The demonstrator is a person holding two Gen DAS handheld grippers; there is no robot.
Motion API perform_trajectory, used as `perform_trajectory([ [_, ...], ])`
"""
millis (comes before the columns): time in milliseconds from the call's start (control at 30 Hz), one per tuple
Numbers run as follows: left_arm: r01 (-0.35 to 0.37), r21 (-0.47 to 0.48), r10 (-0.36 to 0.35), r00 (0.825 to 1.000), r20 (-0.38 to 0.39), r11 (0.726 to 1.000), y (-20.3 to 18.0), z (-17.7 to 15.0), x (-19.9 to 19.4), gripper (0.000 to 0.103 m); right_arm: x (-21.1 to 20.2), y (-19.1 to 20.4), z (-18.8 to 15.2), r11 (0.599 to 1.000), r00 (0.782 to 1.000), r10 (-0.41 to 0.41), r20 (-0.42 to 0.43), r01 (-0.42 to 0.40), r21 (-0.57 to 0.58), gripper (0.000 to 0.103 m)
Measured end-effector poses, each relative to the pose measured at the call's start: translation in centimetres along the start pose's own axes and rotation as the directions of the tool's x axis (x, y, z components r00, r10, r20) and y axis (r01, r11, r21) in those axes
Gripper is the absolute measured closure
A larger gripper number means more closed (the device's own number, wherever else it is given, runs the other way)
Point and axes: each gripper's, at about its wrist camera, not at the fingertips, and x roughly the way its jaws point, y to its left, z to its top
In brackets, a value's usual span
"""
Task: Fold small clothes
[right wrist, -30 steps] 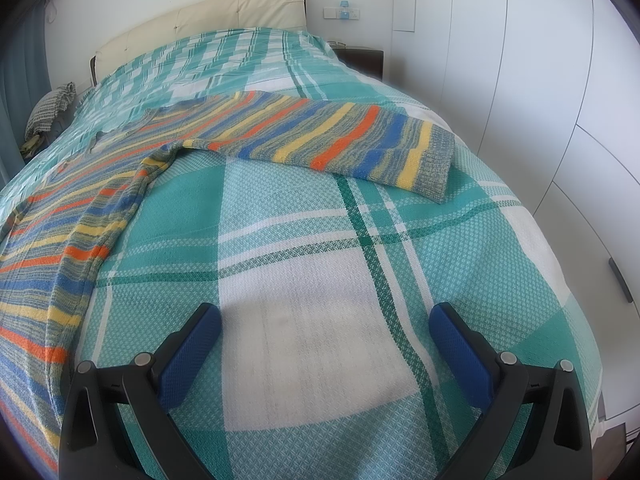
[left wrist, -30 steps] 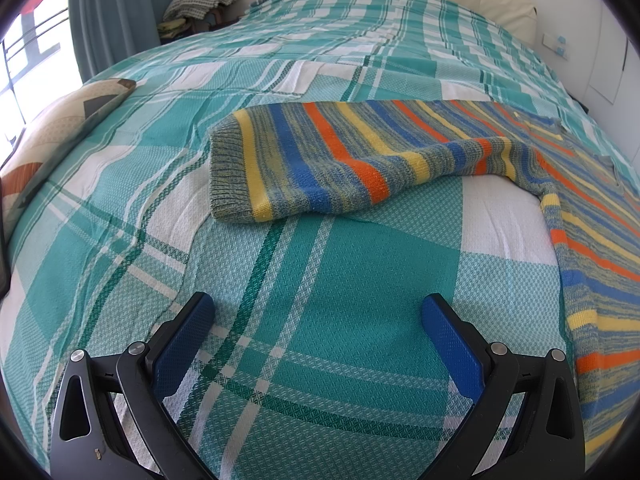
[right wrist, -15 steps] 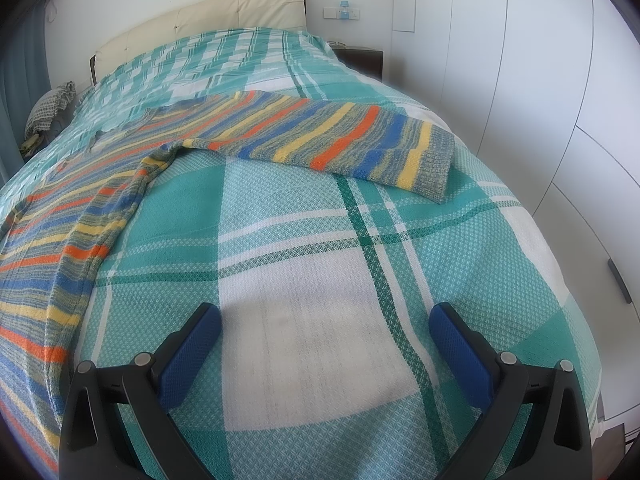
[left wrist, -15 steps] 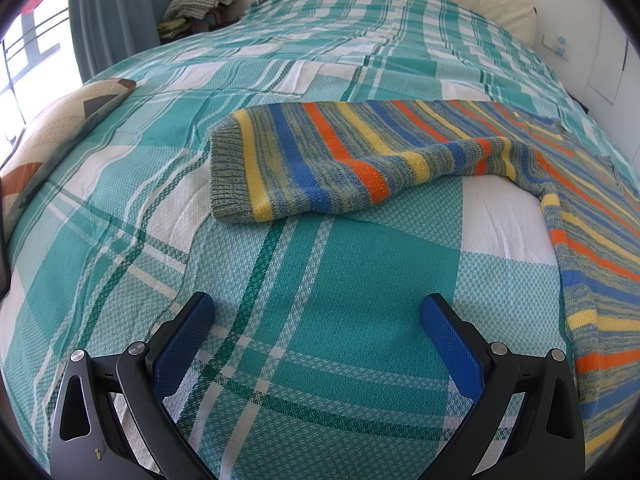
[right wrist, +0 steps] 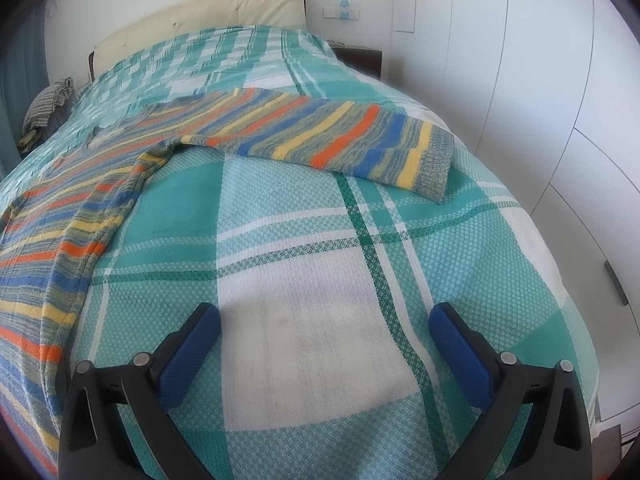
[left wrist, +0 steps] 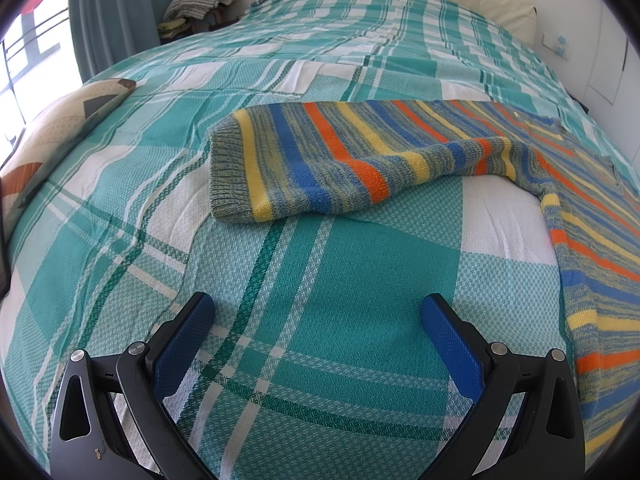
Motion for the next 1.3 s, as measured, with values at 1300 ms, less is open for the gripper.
perform_trajectory([
  [1300,0.0,-0.001,0.0,1.0,0.0,1.0,0.0,0.02,0.02,0.0,0.24,0.27,0.11,1.0,1.0,-0.02,-0.004,0.02,-0.013,0.0],
])
